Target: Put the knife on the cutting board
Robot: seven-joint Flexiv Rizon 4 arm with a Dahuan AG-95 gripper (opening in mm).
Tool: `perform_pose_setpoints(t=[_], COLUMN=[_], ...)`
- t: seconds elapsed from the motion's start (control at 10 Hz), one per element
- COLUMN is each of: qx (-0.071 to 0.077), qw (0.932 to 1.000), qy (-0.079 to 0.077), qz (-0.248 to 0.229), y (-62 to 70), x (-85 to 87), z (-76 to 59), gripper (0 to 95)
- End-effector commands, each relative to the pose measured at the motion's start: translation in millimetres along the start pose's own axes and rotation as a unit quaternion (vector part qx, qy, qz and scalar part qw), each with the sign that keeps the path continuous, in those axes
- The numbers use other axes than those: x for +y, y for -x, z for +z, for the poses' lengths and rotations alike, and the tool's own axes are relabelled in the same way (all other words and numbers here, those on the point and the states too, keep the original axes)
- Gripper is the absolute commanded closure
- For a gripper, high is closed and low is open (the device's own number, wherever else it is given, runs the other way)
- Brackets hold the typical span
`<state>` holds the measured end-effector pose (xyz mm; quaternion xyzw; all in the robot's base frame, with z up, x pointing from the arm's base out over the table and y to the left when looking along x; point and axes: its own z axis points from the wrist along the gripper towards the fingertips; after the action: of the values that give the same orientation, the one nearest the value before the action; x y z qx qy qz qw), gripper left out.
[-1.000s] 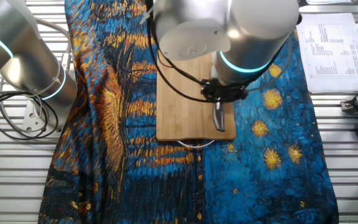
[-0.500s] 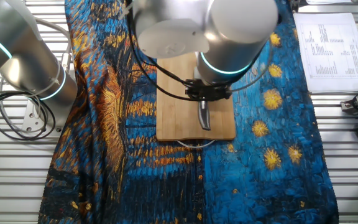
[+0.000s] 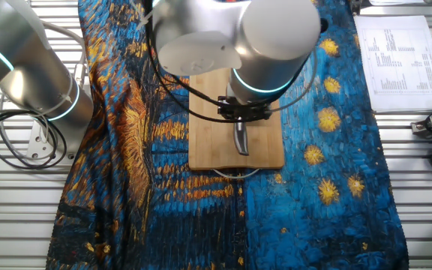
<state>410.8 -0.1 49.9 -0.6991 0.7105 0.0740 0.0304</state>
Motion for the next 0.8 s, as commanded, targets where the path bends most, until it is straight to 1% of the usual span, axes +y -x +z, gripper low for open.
perform_pose_setpoints(t=[0.1, 0.3, 0.5, 0.6, 0.8], qx=[0.001, 0.006, 0.009, 0.015, 0.016], qw=[1.0, 1.0, 0.9999, 0.9999, 0.9998], qy=[0.001, 0.0, 0.006, 0.007, 0.007], qz=[0.002, 0.001, 0.006, 0.004, 0.001], y=[0.6, 0.5, 0.7, 0.9, 0.9], x=[4.2, 4.7, 4.7, 4.7, 4.7], z=[-0.1, 0.2, 0.3, 0.8, 1.0], gripper=[95.0, 95.0, 95.0, 95.0, 95.0])
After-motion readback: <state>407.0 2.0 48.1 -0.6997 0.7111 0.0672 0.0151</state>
